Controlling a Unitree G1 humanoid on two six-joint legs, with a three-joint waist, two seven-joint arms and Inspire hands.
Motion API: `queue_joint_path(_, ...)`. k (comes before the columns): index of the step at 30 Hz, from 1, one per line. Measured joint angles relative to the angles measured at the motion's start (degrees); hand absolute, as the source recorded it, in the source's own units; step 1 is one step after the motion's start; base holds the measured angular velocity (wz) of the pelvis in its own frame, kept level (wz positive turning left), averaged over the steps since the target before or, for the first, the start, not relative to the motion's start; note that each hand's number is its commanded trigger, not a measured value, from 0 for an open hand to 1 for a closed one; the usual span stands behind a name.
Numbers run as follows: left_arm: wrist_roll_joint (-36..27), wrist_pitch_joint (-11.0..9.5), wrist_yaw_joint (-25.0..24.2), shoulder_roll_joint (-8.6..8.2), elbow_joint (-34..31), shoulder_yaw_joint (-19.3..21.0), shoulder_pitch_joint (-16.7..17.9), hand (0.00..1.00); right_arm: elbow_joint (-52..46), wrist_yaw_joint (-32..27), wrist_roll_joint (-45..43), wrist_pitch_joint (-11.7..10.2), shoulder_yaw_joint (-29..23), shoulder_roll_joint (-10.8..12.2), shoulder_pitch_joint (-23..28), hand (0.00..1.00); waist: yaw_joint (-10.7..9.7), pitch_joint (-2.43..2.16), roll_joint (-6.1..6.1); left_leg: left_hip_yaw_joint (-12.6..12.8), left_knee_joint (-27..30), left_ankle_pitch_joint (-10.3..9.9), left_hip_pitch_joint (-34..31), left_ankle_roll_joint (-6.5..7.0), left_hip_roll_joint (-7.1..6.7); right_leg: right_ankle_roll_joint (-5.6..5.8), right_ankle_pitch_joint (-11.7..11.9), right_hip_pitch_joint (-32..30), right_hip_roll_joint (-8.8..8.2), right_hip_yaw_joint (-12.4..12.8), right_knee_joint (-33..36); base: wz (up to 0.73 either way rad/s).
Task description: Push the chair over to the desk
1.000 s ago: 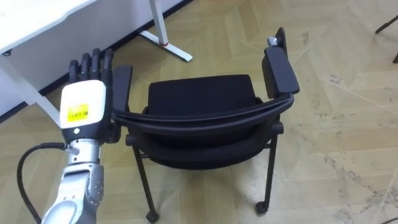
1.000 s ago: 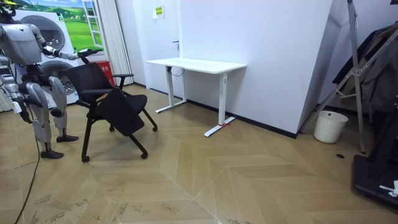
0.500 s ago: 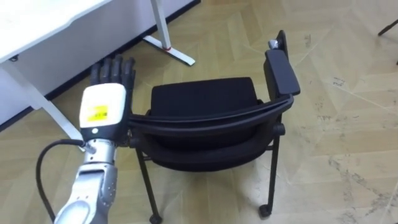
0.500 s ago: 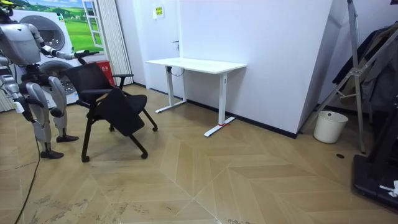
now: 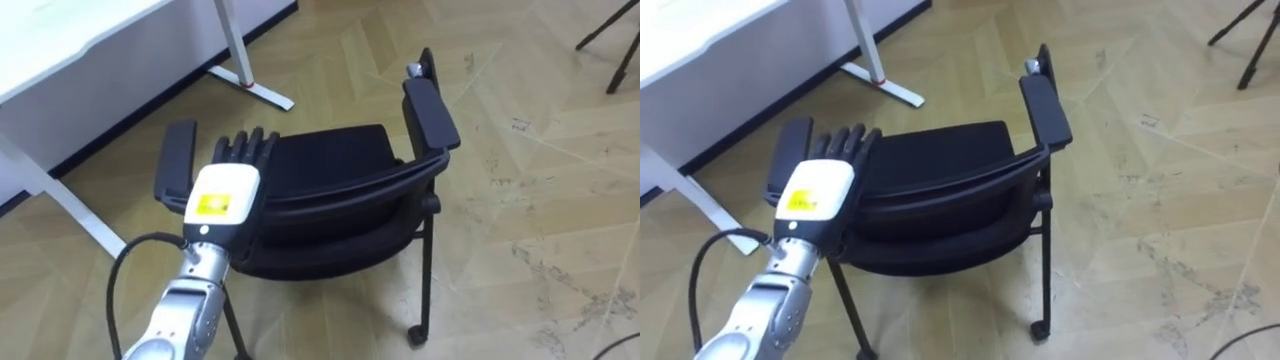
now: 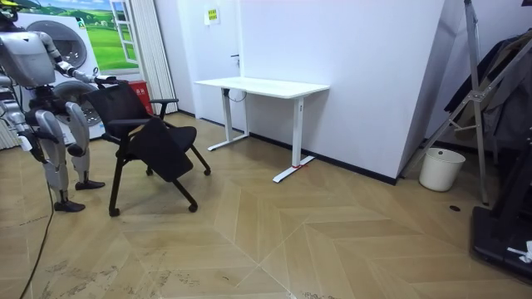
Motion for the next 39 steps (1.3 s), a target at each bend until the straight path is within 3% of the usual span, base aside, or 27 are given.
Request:
queue_joint_path(3, 0.9, 0.13, -0.64, -0.01, 0.04, 0.0, 0.03, 0.0, 0.75, 0.08, -0.86, 0.02, 0.0, 0.19, -0.72, 0.0, 0.15, 0.21, -0.42, 0.33, 0.04, 0.0, 0.04, 0.0, 0.01, 0.0, 0.0, -0.04, 0.0, 0.6, -0.04, -0.02)
queue_joint_path(11, 0.25, 0.56, -1.29, 0.07, 1.18, 0.51, -0.48, 0.0, -0.25, -0.06, -0.94, 0.42, 0.2, 0.3, -0.67, 0.0, 0.21, 0.1, -0.97, 1.83, 0.06, 0.0, 0.22, 0.0, 0.04, 0.0, 0.01, -0.64, 0.0, 1.32, 0.42, -0.08)
queue_joint_path(13, -1.16, 0.33, -0.27, -0.29, 3.07, 0.55, -0.88, 0.0, -0.25, -0.92, -0.79, 0.93, 0.13, 0.33, -0.65, 0.0, 0.23, -0.06, -1.02, 1.93, -0.05, 0.0, 0.57, 0.0, 0.06, 0.0, 0.01, -0.49, 0.0, 1.41, 0.72, -0.03)
queue_joint_path(15, -1.56, -0.04, 0.57, -1.29, 6.59, 1.11, -1.63, 0.0, -0.25, -1.63, -0.42, 1.2, -0.19, 0.33, -0.57, 0.0, 0.14, -0.77, -0.62, 2.29, -0.16, 0.0, 1.03, 0.0, 0.06, 0.01, 0.01, -0.4, 0.07, 2.08, 0.86, -0.12)
queue_joint_path(18, -1.57, -0.95, 2.58, -2.74, 12.18, 2.51, -3.21, 0.01, -0.25, -1.75, -1.77, 1.24, -1.88, 0.55, -0.03, 0.0, 0.17, -0.91, -0.35, 3.29, -0.9, -0.18, 2.91, -0.12, 0.52, -0.07, 0.06, 0.66, 0.67, 3.57, 0.95, -0.16)
queue_joint_path(19, -1.55, -1.21, 3.02, -2.73, 13.2, 2.76, -3.26, 0.1, -0.25, -1.84, -1.84, 1.24, -2.08, 0.6, 0.0, 0.0, 0.2, -0.92, -0.31, 3.59, -1.19, -0.29, 3.24, -0.18, 0.68, -0.13, 0.1, 0.71, 0.9, 3.84, 0.93, -0.19)
queue_joint_path(20, -1.54, -1.59, 3.84, -2.72, 14.95, 3.2, -3.43, 0.59, -0.29, -2.14, -2.01, 1.3, -2.12, 0.66, 0.16, 0.0, 0.15, -0.9, -0.32, 3.85, -1.51, -0.33, 3.54, -0.25, 0.89, -0.23, 0.15, 0.95, 1.26, 4.6, 0.88, -0.16)
queue_joint_path(21, -1.39, -1.96, 4.05, -2.73, 16.13, 3.74, -3.74, 1.0, -0.67, -2.37, -2.45, 1.33, -2.9, 0.69, 0.52, 0.0, 0.07, -0.9, -0.31, 4.17, -1.47, -0.36, 3.78, -0.3, 1.06, -0.35, 0.2, 0.99, 1.47, 4.96, 0.87, -0.14)
queue_joint_path(26, -1.4, -2.4, 4.12, -2.71, 16.84, 4.94, -3.72, 1.0, -2.56, -3.92, -3.98, 2.55, -6.63, 0.87, 1.8, 0.0, -0.29, -0.87, -0.41, 4.65, -1.41, -0.34, 3.93, -0.33, 1.22, -0.38, 0.21, 0.89, 1.69, 5.51, 0.87, -0.07)
queue_joint_path(39, -1.38, -2.21, 5.61, -2.67, 16.95, 5.06, -4.63, 1.0, -2.63, -5.3, -4.61, 3.06, -6.75, 0.69, 1.31, 0.0, -0.24, -0.87, -0.93, 4.79, -1.39, -0.34, 3.61, -0.34, 1.18, -0.39, 0.22, 0.45, 1.69, 5.56, 0.72, -0.01)
